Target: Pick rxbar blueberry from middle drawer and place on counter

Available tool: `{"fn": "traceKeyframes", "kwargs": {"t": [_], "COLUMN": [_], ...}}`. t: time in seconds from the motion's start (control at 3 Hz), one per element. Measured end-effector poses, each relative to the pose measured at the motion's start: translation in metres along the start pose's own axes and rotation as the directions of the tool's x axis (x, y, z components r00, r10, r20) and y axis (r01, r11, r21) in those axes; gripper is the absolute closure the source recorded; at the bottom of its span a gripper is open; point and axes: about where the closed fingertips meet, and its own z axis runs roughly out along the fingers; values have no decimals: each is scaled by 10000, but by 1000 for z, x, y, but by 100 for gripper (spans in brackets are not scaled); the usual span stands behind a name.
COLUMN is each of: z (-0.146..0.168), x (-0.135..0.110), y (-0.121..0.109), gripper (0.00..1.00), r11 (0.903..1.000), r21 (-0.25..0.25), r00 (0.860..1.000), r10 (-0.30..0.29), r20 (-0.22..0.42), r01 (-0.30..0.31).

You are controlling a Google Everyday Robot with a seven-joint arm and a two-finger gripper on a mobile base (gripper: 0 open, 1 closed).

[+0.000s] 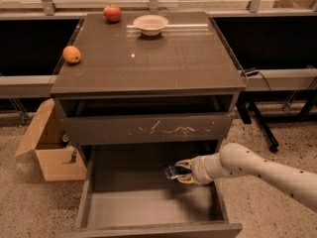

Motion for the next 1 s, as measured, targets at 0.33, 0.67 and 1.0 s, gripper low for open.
{"fn": "traceKeyframes", "kwargs": {"t": [0.33,0.67,1.0], "z": [-5,-24,-91], "x": [-6,-29,-95], "y": [-3,-18,-24], "gripper": [100,100,100], "r11": [9998,9955,9626], "r21": [17,293,1054], "r00": [9998,9956,9661], "r10": [-196,-906,-2550], "r20": [69,249,409], "r01": [196,899,2496]}}
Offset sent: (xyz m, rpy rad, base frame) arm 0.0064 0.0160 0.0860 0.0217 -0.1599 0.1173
